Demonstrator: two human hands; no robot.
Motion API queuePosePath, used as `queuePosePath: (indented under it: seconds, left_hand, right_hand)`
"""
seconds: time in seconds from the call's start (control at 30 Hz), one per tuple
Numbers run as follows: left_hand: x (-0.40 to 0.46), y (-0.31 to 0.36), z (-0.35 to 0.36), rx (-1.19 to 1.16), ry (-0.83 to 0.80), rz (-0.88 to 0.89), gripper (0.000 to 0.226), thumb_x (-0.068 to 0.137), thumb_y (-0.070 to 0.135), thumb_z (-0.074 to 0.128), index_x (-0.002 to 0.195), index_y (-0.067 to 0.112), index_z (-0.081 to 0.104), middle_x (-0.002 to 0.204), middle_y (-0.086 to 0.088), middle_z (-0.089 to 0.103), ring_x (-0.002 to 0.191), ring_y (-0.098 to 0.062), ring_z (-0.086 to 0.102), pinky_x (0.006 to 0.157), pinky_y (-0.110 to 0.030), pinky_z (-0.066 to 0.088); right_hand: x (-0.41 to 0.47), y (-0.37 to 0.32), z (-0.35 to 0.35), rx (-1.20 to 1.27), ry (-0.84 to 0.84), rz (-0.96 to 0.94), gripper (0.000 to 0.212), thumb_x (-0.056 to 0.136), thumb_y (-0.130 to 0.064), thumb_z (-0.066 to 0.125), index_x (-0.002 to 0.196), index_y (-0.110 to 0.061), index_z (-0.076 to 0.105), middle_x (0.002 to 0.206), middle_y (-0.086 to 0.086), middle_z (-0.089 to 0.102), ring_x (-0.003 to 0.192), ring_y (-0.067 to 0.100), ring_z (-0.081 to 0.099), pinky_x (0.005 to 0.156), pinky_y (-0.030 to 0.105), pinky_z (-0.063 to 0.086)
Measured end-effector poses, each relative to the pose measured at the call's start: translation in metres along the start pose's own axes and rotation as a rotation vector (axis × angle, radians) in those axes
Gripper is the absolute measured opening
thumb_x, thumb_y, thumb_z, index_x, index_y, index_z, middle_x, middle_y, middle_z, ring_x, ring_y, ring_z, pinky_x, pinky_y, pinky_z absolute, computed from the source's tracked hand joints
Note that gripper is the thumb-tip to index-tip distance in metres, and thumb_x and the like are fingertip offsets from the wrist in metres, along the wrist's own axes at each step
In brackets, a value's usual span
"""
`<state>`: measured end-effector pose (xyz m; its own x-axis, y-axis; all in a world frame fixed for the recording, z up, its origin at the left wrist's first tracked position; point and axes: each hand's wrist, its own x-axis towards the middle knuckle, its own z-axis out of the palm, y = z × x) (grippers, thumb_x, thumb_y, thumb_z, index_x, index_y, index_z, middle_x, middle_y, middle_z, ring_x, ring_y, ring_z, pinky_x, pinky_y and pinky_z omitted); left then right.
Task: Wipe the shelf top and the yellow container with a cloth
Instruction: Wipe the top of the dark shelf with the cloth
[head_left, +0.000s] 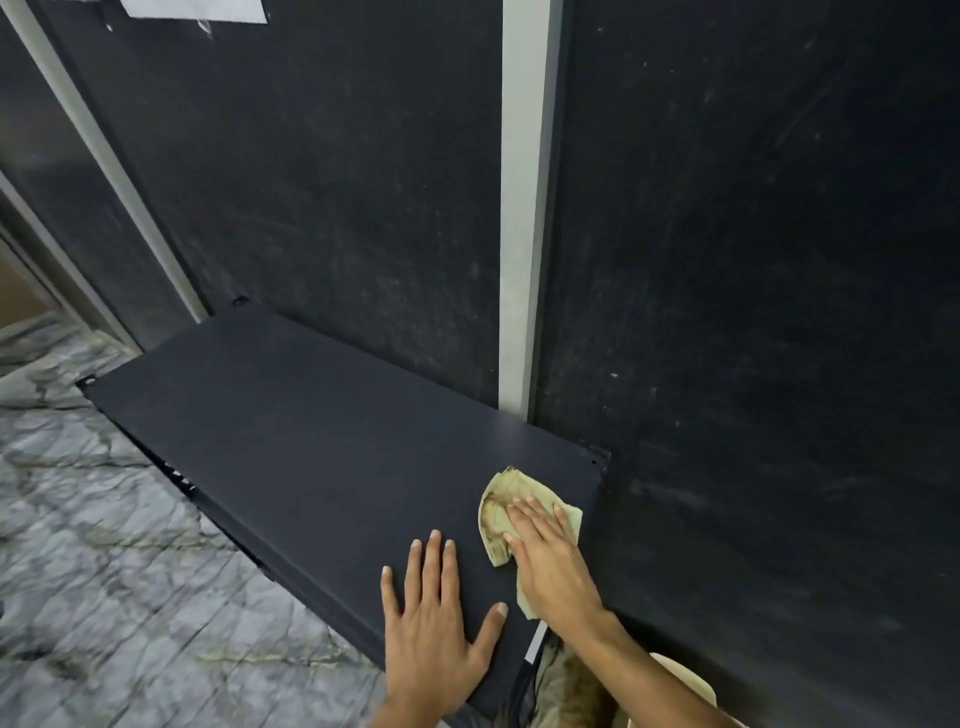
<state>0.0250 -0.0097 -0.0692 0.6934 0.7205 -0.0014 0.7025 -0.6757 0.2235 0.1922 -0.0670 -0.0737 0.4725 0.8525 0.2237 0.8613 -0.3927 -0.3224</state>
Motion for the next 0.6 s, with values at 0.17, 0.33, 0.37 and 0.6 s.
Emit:
queuePosePath:
  seconds: [0.17,0.33,0.37,0.6]
  left_hand:
    - [0.003,-0.001,0.008,0.005,0.013,0.005,0.093,0.084,0.074,0.037,0.149,0.009,0.046,0.161,-0.009,0.038,0.15,-0.03,0.032,0.117,-0.062,0.02]
    - [0.005,0.025,-0.001,-0.154,-0.064,0.064,0.117,0.072,0.09,-0.003,0.159,0.017,0.024,0.17,0.0,0.011,0.157,-0.023,0.001,0.124,-0.058,0.0]
    - [0.005,0.037,-0.002,-0.212,-0.087,0.098,0.119,0.07,0.09,-0.008,0.16,0.018,0.019,0.171,0.002,0.007,0.157,-0.02,-0.004,0.125,-0.055,-0.003]
    - [-0.017,0.132,0.031,-0.361,-0.138,0.395,0.105,0.081,0.087,0.01,0.152,0.017,0.041,0.162,0.007,0.031,0.151,-0.021,0.028,0.12,-0.047,0.021]
  right_hand:
    - [-0.018,0.017,-0.014,0.12,0.131,0.052,0.046,0.096,-0.024,0.037,0.127,-0.002,0.061,0.13,0.012,0.063,0.126,0.021,0.054,0.114,0.027,0.015]
    - [-0.071,0.06,-0.049,0.138,0.274,0.147,0.043,0.096,-0.024,0.039,0.128,-0.004,0.061,0.129,0.008,0.064,0.122,0.017,0.055,0.103,0.034,0.035]
    - [-0.085,0.071,-0.056,0.164,0.295,0.171,0.042,0.097,-0.023,0.04,0.129,-0.005,0.059,0.131,0.009,0.063,0.125,0.015,0.05,0.104,0.035,0.034]
    - [-0.186,0.158,-0.074,-0.015,0.488,0.2,0.033,0.107,-0.024,0.023,0.126,-0.011,0.046,0.136,0.005,0.051,0.13,0.016,0.038,0.099,0.037,0.045]
